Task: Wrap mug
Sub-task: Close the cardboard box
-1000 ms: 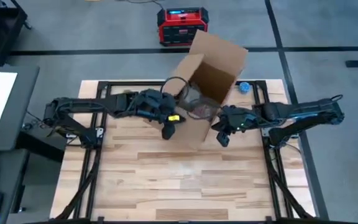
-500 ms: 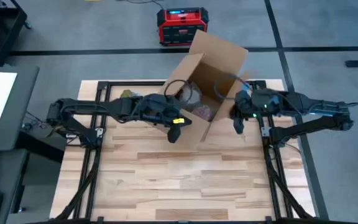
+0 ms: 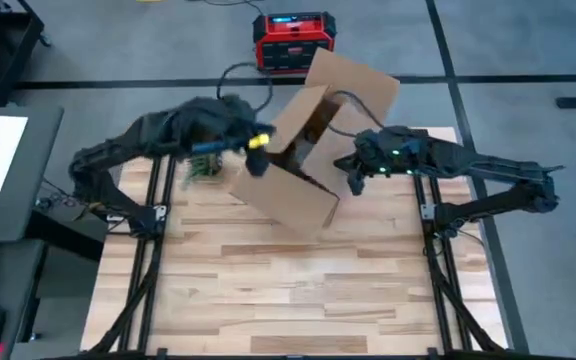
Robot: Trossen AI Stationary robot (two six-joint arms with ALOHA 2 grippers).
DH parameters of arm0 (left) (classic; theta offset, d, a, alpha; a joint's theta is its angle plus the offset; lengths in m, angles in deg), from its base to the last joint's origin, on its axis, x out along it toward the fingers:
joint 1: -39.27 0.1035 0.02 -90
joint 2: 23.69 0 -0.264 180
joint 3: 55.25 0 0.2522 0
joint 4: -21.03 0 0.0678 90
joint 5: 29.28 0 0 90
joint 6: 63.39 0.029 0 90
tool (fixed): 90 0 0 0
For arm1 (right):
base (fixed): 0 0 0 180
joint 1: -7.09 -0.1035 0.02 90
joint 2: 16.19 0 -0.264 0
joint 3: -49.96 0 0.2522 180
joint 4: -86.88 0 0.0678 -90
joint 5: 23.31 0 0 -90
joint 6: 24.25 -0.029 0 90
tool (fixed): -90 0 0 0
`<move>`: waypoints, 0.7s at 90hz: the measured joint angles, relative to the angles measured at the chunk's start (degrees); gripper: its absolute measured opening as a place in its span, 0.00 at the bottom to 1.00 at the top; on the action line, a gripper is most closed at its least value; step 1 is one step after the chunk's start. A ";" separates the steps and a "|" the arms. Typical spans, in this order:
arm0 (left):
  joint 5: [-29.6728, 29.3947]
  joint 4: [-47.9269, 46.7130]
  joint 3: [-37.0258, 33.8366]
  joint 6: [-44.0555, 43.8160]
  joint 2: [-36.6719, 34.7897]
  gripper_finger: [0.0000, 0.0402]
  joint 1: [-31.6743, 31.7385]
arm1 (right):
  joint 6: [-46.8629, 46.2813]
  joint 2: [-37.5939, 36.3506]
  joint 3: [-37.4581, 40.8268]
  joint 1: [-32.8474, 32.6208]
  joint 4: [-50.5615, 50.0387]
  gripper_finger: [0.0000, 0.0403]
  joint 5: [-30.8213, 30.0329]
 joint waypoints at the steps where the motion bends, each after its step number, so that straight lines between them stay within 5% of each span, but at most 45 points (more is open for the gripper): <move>1: -0.09 -1.00 -0.33 -0.01 0.21 0.00 1.01 | -0.01 0.30 0.00 0.14 0.03 0.00 0.12; 17: 0.86 -9.76 -7.33 2.75 3.61 0.00 14.15 | -0.02 2.73 0.00 1.04 -0.39 0.00 2.59; 29: 16.53 -2.67 -12.49 6.76 5.61 0.00 18.93 | -0.02 1.64 0.00 0.61 -3.22 0.00 2.75; 43: 32.44 -1.09 -13.97 6.66 6.96 0.00 16.68 | -0.07 -2.16 0.00 0.61 -9.28 0.00 2.97; 63: 34.71 0.92 -13.99 3.08 7.25 0.00 6.07 | 1.09 -8.14 0.00 0.57 -12.79 0.00 6.05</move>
